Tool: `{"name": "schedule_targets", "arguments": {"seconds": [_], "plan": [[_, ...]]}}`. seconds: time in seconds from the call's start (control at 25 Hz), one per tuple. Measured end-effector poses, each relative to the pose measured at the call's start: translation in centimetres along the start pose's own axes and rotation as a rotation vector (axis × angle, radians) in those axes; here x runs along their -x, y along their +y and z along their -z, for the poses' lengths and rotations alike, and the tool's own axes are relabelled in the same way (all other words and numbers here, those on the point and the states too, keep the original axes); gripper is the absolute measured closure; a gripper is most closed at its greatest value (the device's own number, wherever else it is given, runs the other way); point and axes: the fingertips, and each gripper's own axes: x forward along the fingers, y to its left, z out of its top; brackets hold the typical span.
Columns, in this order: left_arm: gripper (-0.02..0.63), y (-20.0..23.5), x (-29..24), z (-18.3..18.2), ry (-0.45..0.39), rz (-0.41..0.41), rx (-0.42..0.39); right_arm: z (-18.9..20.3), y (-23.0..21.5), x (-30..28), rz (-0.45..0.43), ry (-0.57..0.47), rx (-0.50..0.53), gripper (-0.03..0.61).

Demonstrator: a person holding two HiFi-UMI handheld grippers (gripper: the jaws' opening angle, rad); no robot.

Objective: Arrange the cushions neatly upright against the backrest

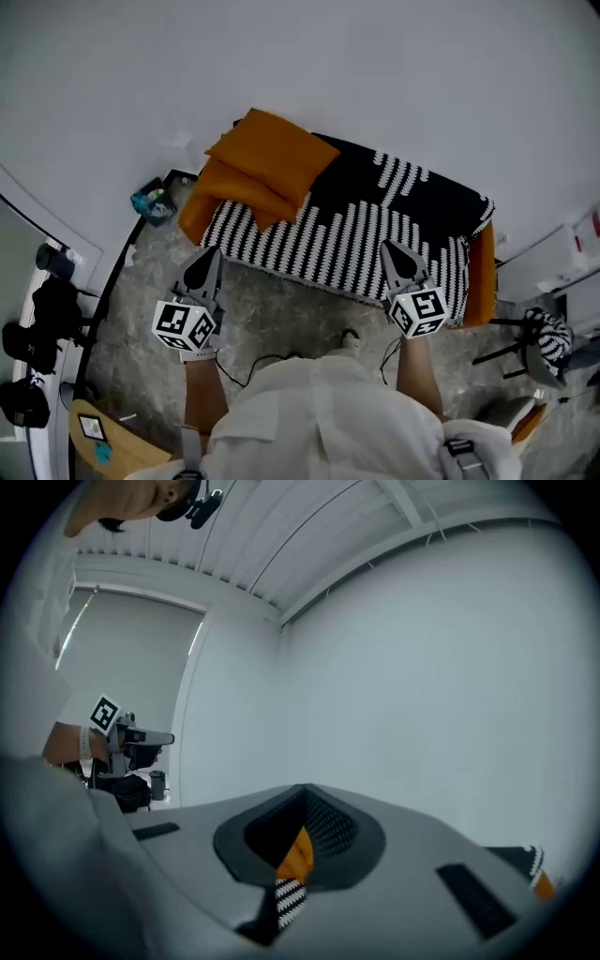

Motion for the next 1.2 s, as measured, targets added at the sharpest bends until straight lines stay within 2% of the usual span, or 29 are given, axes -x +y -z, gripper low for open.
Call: {"name": "schedule_targets", "arguments": {"seconds": [0.48,0.64,0.8,0.92,1.2], "plan": [[0.592,0.5,0.1,0.8,0.013,0.022,0.012,0.7,1.7,-0.8,-0.047,0.013,-0.006,0.571],[0.592,0.2,-0.9,0.4,-0.007,0.019,0.015,-0.1,0.8,-1.5,-0.059,0.005,0.009,0.571],[0.592,0.5,-0.6,0.5,0.005,0.053,0.024,0.3,1.7,-1.9,-0.063,0.013,-0.010,0.571],[0.592,0.0,-1.2,0.7,-0.001,0.083,0.037,-0.2,1.6,-2.5,-0.074,0.021,0.012,0.571],[0.592,0.1,-3.7,2.4,0.036,0.097,0.058,1.1,0.8,-4.5,-0.087,0.064,0.024,0.571]]}}
